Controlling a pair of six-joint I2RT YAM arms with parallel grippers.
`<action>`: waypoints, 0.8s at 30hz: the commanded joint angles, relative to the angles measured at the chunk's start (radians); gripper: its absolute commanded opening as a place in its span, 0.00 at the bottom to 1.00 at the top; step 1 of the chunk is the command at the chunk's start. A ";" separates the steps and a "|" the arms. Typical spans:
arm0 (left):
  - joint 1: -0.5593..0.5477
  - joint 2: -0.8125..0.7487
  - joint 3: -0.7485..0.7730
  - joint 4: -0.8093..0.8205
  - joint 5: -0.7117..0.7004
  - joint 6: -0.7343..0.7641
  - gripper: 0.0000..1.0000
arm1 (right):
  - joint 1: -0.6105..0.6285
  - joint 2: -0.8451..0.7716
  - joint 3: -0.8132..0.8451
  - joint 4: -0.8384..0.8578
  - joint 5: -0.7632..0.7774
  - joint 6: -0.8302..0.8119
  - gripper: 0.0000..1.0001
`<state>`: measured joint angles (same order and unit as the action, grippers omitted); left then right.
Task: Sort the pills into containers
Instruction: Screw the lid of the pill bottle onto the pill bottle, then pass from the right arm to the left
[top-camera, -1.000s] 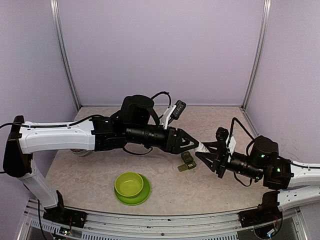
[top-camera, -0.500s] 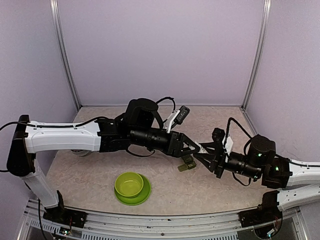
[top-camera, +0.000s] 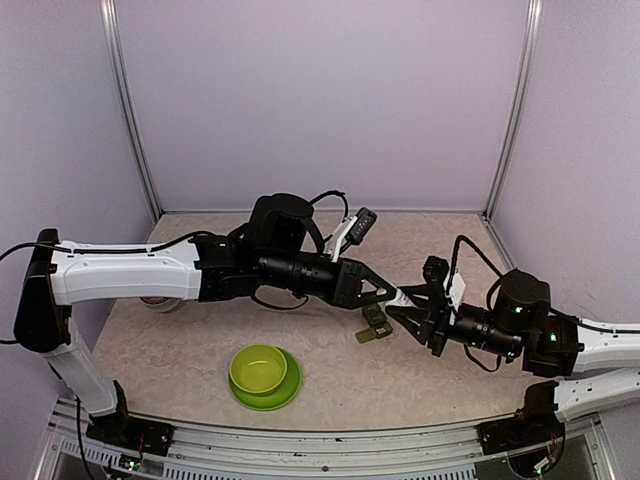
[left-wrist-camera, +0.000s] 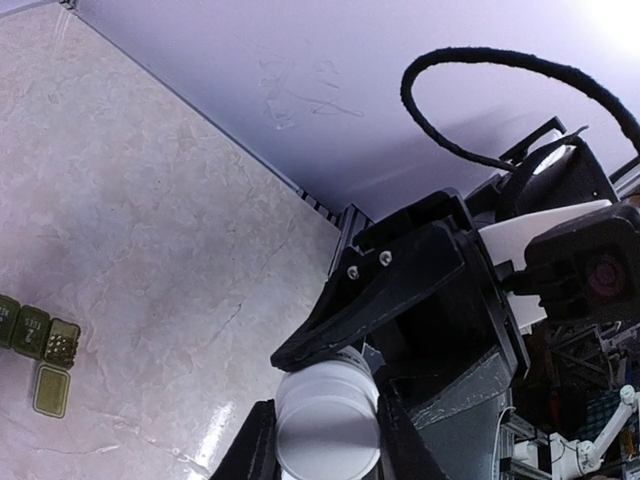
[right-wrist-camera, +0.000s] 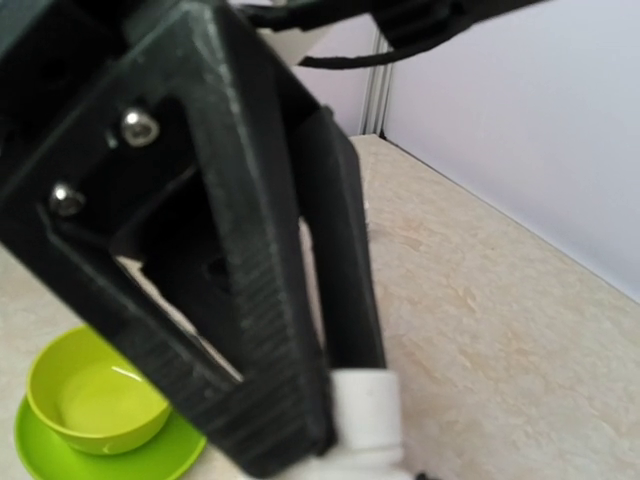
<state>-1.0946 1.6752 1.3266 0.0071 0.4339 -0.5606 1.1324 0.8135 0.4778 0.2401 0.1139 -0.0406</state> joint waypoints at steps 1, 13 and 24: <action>-0.001 -0.010 -0.001 0.038 0.036 0.049 0.17 | 0.007 -0.011 0.016 0.012 -0.012 0.012 0.00; -0.026 -0.049 -0.088 0.139 0.181 0.332 0.12 | 0.007 -0.075 -0.038 0.065 -0.159 0.307 0.00; -0.076 -0.105 -0.123 0.138 0.226 0.508 0.10 | 0.007 -0.062 -0.067 0.117 -0.284 0.576 0.00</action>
<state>-1.1267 1.6249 1.2274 0.1051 0.5636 -0.2241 1.1343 0.7551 0.4213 0.2836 -0.1135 0.3416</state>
